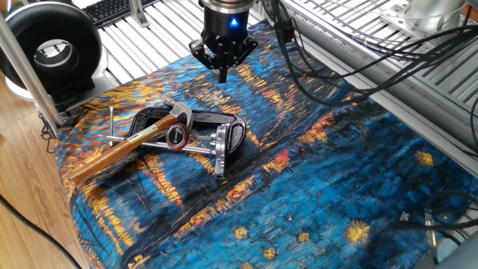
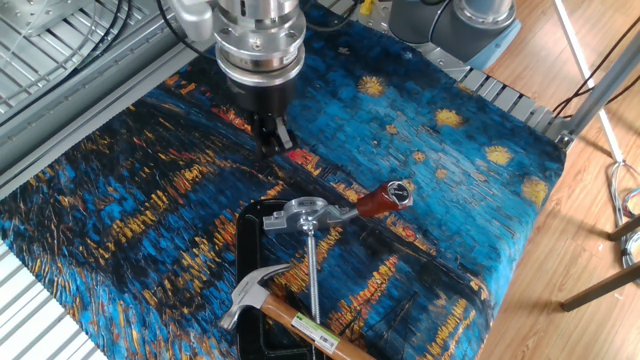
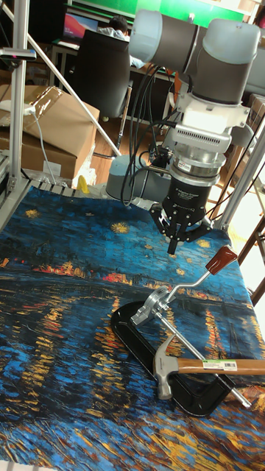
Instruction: Push down the lever
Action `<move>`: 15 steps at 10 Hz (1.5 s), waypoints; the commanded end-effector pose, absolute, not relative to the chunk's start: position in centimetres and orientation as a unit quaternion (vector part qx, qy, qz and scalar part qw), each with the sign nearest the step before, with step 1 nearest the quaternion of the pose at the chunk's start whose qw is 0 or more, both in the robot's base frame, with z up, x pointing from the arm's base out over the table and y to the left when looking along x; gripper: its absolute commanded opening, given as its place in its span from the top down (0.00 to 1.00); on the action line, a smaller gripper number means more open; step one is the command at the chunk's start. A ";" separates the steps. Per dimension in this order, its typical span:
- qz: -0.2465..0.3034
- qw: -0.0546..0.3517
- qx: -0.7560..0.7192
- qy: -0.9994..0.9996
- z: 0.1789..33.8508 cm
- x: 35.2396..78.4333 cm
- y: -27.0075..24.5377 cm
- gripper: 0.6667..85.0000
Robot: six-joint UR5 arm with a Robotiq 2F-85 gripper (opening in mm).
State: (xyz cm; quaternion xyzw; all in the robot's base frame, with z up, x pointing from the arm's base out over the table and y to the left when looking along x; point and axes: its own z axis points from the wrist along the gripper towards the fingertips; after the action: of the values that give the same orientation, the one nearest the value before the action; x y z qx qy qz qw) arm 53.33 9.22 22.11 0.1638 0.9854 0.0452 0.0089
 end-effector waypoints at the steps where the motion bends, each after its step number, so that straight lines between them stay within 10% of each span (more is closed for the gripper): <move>1: 0.049 -0.013 0.166 0.985 22.3 52.2 9.7 0.99; 15: 0.024 -0.018 0.197 0.980 23.7 50.0 18.1 0.99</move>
State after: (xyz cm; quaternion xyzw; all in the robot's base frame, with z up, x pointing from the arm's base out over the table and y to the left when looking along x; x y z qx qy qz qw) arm 49.59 17.85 23.71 0.2133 0.9762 0.0276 -0.0271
